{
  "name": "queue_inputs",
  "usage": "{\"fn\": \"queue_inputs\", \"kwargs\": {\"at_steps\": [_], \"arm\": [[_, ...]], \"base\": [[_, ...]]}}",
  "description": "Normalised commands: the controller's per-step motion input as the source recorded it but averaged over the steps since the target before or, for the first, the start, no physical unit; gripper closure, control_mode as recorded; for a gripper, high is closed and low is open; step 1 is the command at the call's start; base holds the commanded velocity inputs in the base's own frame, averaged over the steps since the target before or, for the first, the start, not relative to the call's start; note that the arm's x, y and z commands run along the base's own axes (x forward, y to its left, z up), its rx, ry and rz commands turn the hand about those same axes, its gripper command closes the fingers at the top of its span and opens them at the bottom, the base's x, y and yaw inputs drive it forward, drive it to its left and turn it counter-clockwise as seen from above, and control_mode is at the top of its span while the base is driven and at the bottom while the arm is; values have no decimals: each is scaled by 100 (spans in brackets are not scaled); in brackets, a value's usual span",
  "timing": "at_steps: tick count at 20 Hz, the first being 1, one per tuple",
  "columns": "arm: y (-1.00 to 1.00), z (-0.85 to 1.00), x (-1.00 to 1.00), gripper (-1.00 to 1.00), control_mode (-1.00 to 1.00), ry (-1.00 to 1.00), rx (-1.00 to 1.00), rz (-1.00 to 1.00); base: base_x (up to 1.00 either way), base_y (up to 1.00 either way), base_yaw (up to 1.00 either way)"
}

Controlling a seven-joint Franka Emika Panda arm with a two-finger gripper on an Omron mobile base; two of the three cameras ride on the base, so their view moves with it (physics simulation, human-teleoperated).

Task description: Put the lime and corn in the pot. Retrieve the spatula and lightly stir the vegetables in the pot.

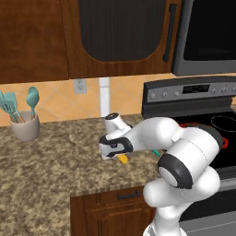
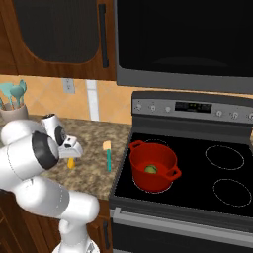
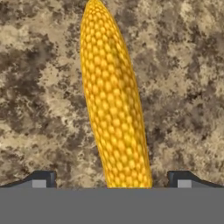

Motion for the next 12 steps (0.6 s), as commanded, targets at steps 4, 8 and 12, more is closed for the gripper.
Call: {"fn": "queue_inputs", "kwargs": {"at_steps": [4, 8, 12], "arm": [[0, -14, 0, -100, -100, 0, 0, 0], [0, -13, 0, -100, -100, 0, 0, 0], [0, -9, 0, 100, -100, 0, 0, 0]], "base": [[0, 0, 0], [0, 0, 0], [0, 0, 0]]}}
